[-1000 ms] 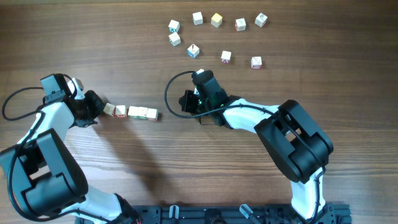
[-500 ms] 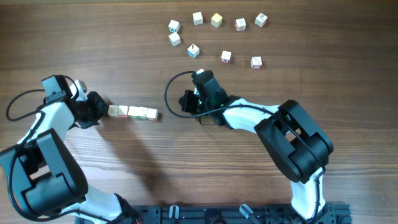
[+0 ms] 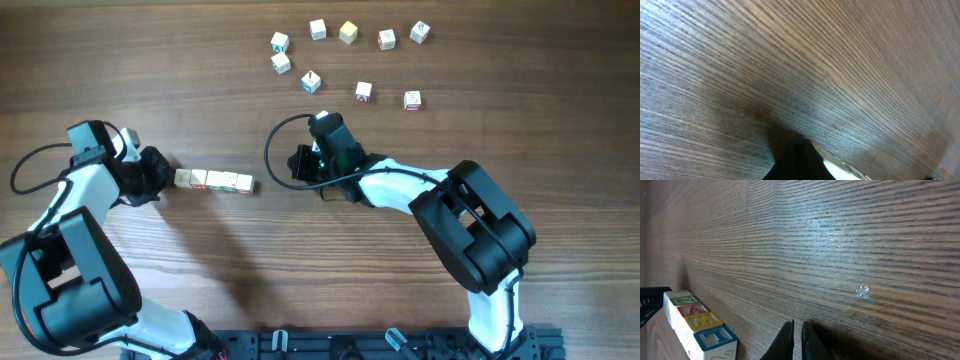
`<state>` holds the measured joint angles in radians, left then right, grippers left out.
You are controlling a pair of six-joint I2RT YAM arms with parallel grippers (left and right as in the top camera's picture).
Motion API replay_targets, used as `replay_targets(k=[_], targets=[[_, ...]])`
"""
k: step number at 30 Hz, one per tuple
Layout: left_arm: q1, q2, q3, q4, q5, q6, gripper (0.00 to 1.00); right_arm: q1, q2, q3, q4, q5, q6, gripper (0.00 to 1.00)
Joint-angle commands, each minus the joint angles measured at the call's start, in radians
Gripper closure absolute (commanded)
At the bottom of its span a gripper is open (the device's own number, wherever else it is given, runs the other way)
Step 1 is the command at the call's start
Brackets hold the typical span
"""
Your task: Form a horizontal line
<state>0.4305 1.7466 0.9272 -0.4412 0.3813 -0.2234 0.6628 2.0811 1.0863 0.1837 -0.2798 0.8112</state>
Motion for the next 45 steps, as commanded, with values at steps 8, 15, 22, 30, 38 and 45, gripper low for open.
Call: replay_targets(k=[8,15,22,30,38,45], targets=[[0.003,0.008,0.006,0.012,0.032,0.006,0.96,-0.003,0.030,-0.021,-0.027,0.077,0.003,0.91],[0.003,0.008,0.006,0.026,0.082,0.006,0.96,-0.003,0.030,-0.021,-0.027,0.076,0.003,0.91],[0.004,0.008,0.006,0.026,0.082,0.006,0.96,-0.003,0.030,-0.021,-0.028,-0.012,0.002,0.96],[0.004,0.008,0.006,0.026,0.065,0.006,0.96,-0.003,0.030,-0.021,-0.070,-0.240,-0.001,0.96],[0.004,0.008,0.006,0.026,0.062,0.006,0.96,-0.003,0.029,-0.021,-0.069,-0.398,-0.027,0.96],[0.004,0.008,0.006,0.024,-0.029,0.006,0.96,0.008,0.029,-0.021,0.000,-0.483,-0.079,0.96]])
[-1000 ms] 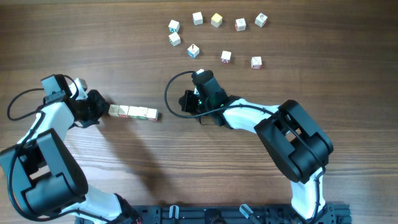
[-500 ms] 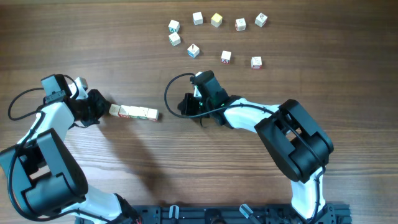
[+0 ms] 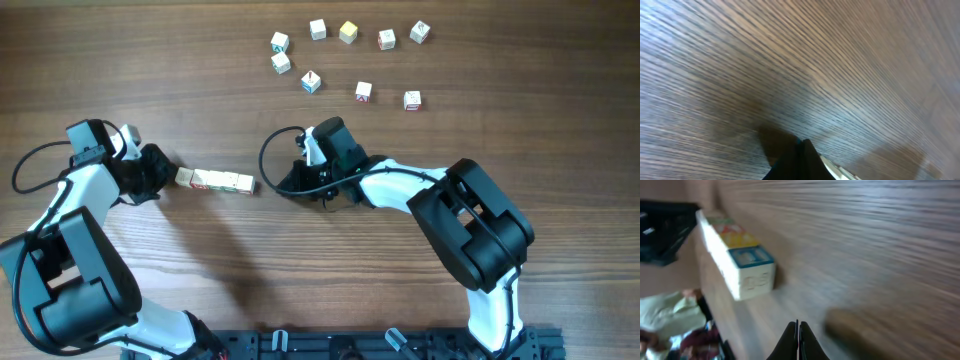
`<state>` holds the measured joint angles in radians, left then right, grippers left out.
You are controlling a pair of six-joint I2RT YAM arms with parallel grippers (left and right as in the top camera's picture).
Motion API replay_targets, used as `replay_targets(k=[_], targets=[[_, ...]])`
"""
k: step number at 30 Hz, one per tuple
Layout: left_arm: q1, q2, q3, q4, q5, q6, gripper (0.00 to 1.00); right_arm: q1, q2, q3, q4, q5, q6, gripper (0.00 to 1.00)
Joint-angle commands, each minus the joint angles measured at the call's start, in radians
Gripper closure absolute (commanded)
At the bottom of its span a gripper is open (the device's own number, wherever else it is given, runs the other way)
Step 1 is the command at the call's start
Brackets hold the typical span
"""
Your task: Form a horizontal line
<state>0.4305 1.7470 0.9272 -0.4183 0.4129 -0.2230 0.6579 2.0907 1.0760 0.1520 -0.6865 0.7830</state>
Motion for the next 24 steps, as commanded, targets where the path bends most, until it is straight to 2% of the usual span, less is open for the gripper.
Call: replay_targets(k=[1,14,24], targets=[[0.004,0.008,0.006,0.002,-0.075,0.005,0.96,0.019,0.019,-0.010,0.042,-0.067,-0.051,0.96],[0.004,0.009,0.006,0.028,-0.127,0.006,0.96,0.063,0.021,-0.010,0.046,0.158,-0.047,0.96],[0.004,0.072,0.006,0.071,-0.126,0.005,0.96,0.096,0.021,-0.010,0.084,0.201,-0.050,0.96]])
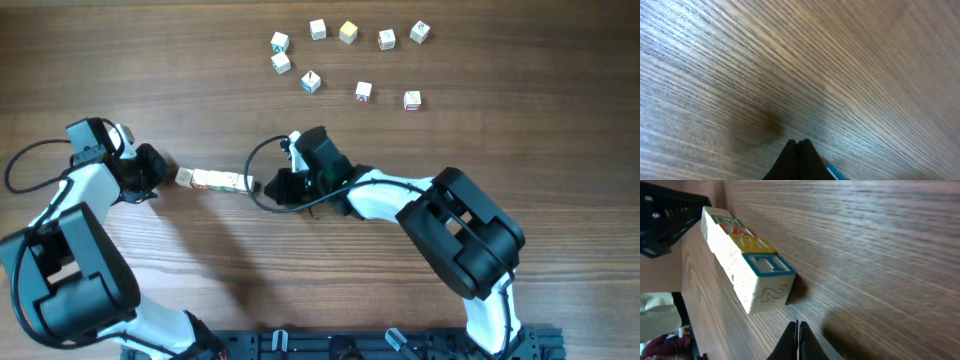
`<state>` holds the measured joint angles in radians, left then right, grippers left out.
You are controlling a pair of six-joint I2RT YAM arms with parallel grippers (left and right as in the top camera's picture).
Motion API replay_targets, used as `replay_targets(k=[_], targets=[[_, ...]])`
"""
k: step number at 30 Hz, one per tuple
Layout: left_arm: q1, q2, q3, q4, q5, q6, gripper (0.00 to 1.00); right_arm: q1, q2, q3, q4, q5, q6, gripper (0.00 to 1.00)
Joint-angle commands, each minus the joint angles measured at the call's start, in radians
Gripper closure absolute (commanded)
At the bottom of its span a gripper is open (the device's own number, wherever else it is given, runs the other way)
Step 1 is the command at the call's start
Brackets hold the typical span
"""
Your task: Form a horizontal line
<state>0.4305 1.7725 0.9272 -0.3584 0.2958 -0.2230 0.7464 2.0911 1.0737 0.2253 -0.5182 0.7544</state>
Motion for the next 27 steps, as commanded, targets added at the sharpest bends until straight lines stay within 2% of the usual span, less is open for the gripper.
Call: replay_targets(k=[1,27], targets=[[0.004,0.057,0.006,0.012,-0.009,0.006,0.96,0.007,0.021,-0.008,0.014,0.035,-0.021,0.96],[0.004,0.072,0.006,-0.061,0.011,0.006,0.96,0.024,0.060,-0.008,0.129,0.024,0.015,0.96]])
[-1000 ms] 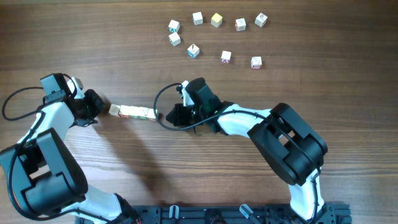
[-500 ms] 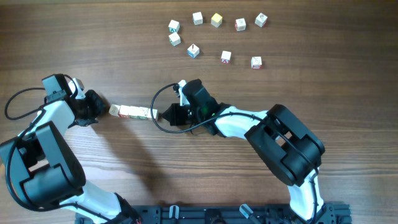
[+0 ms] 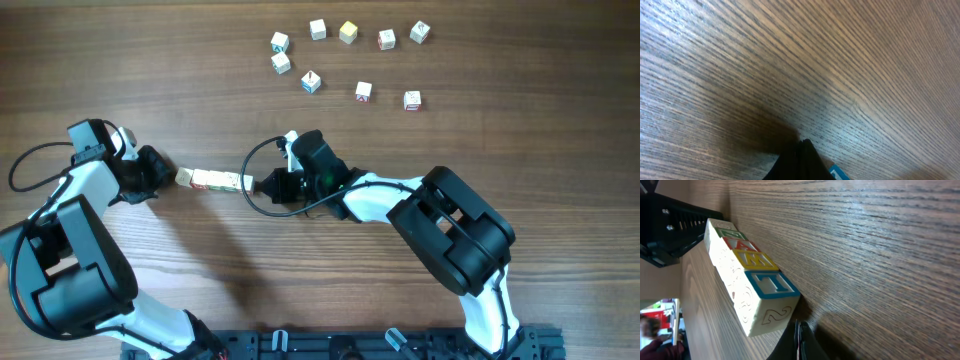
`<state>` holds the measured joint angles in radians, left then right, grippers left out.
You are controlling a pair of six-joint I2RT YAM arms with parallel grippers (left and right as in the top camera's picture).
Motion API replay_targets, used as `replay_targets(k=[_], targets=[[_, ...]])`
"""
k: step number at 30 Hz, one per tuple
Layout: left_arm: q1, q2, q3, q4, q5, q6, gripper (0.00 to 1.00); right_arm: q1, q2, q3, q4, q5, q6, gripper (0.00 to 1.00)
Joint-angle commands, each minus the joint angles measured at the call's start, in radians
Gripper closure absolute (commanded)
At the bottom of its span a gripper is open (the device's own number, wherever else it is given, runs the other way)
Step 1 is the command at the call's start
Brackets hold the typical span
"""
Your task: Form a horizontal line
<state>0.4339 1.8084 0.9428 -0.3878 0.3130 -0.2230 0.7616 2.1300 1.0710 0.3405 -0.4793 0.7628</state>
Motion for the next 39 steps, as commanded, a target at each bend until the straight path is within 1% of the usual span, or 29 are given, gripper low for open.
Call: replay_targets(k=[1,16,39], targets=[[0.000,0.036,-0.010,-0.036,-0.006,0.006,0.96,0.011,0.021,-0.005,0.018,-0.015,0.006,0.96],[0.000,0.036,-0.010,-0.073,0.054,0.006,0.96,0.026,0.022,-0.005,0.046,-0.010,-0.002,0.96],[0.000,0.036,-0.010,-0.134,0.054,0.006,0.96,0.026,0.022,-0.005,0.063,-0.011,-0.002,0.96]])
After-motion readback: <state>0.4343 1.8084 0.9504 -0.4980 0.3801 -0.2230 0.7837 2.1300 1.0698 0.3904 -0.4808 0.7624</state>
